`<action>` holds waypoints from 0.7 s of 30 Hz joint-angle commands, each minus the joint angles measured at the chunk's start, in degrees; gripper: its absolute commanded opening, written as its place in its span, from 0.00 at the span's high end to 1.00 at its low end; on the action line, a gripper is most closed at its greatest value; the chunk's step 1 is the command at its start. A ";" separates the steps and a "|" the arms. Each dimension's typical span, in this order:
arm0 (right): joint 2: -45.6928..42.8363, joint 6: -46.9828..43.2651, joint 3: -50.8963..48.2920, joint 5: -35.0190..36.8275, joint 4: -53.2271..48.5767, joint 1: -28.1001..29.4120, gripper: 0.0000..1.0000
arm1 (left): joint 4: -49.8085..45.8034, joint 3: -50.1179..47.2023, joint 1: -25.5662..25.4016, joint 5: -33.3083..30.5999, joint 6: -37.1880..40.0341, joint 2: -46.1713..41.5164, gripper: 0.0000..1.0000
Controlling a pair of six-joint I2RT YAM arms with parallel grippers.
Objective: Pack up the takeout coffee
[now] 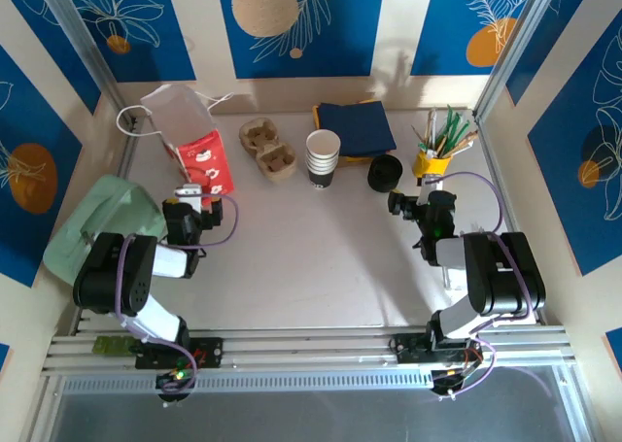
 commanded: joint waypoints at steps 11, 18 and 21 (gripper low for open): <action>-0.31 0.49 0.41 0.08 1.73 -0.03 0.01 | 1.19 0.39 0.36 0.81 0.06 -0.76 0.01; -0.26 0.54 0.42 0.12 1.69 -0.04 0.01 | 1.08 0.40 0.37 0.80 0.07 -0.69 0.00; -0.25 0.49 0.29 0.17 1.69 -0.03 0.01 | 0.98 0.44 0.40 0.80 0.06 -0.67 0.01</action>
